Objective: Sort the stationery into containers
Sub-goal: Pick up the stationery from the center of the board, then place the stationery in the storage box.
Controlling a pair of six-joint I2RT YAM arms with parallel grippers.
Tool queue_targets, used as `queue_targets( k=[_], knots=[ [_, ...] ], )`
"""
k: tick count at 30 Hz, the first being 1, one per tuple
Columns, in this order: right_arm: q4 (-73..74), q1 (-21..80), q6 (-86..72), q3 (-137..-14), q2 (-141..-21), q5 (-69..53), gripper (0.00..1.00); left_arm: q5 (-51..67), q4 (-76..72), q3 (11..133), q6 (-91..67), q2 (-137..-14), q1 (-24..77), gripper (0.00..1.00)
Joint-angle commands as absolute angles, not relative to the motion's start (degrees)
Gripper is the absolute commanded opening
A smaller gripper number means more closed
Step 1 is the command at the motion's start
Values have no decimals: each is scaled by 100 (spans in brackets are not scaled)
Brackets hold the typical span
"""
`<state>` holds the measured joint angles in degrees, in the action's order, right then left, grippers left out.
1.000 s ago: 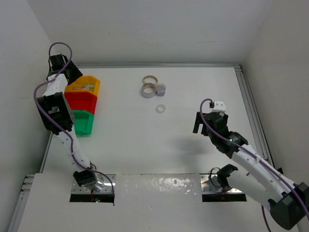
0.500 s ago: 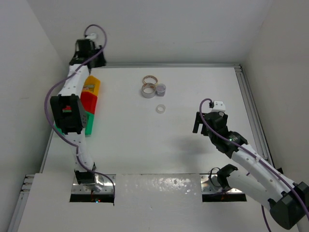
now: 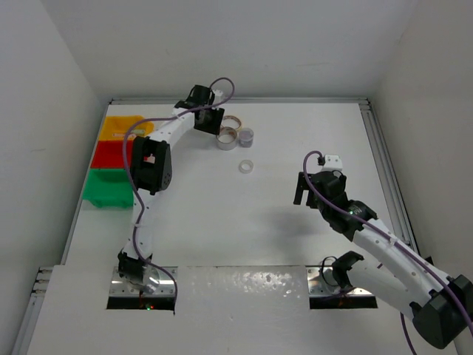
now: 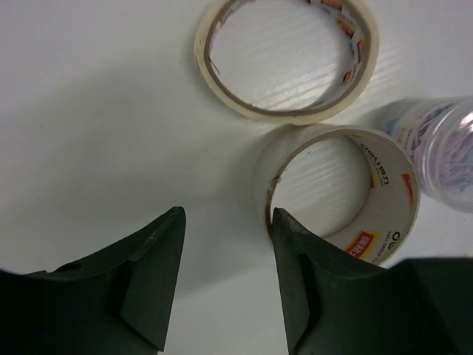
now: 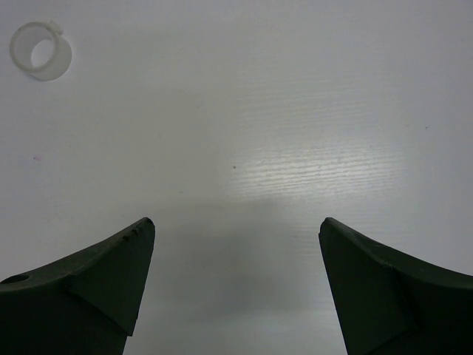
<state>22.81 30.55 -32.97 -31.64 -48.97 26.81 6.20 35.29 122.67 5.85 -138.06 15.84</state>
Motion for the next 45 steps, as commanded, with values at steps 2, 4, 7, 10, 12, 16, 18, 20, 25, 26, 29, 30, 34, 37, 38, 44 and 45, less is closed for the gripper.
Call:
queue_targets(
  k=[2, 4, 7, 10, 12, 16, 18, 20, 25, 26, 29, 30, 34, 37, 38, 44, 45],
  knots=[
    [2259, 3103, -3296, -3270, -4869, 2742, 90, 465, 3401, 12411, 659, -13676, 1626, 48],
    [2241, 3103, -3305, -3235, -4852, 2768, 90, 466, 3410, 12349, 659, -13720, 1661, 48],
    [2206, 3111, -3340, -3226, -4895, 2742, 90, 492, 3332, 12086, 659, -13685, 1766, 48],
    [2223, 3103, -3322, -3243, -4931, 2733, 90, 449, 3217, 11875, 720, -13667, 1828, 46],
    [2224, 3111, -3296, -3278, -4966, 2733, 90, 334, 3234, 11865, 764, -13728, 1907, 38],
    [2232, 3094, -3278, -3278, -4913, 2812, 90, 203, 3436, 12014, 853, -13930, 1978, 22],
    [2215, 3102, -3278, -3234, -4843, 2839, 90, 132, 3612, 12102, 835, -13983, 1969, 0],
    [2215, 3111, -3278, -3182, -4790, 2856, 90, 88, 3761, 12199, 835, -13809, 1908, 0],
    [2215, 3111, -3278, -3076, -4667, 2883, 90, 333, 4209, 12384, 896, -12895, 1513, 0],
    [2206, 3111, -3287, -3059, -4667, 2892, 90, 343, 4245, 12332, 957, -12676, 1312, 0],
    [2031, 3103, -3270, -2954, -4641, 2892, 90, 203, 4009, 11648, 1536, -11414, 802, 0],
    [1943, 3111, -3261, -2927, -4641, 2848, 90, 89, 3877, 11393, 1991, -11173, 678, 0],
    [1688, 3120, -3147, -2935, -4824, 2716, 90, -508, 3742, 10399, 3083, -10372, 11, 0],
    [1618, 3129, -3103, -2997, -4974, 2663, 90, -187, 4697, 10633, 3208, -10494, -761, 0],
    [1591, 3138, -3094, -2997, -5036, 2654, 90, -37, 4902, 10687, 3173, -10599, -939, 0],
    [1380, 3146, -3129, -2839, -5010, 2558, 90, 703, 4703, 10056, 2804, -10688, -1942, 0],
    [1371, 3146, -3129, -2813, -4984, 2575, 90, 703, 4580, 9863, 2769, -10696, -1986, 0]
  ],
)
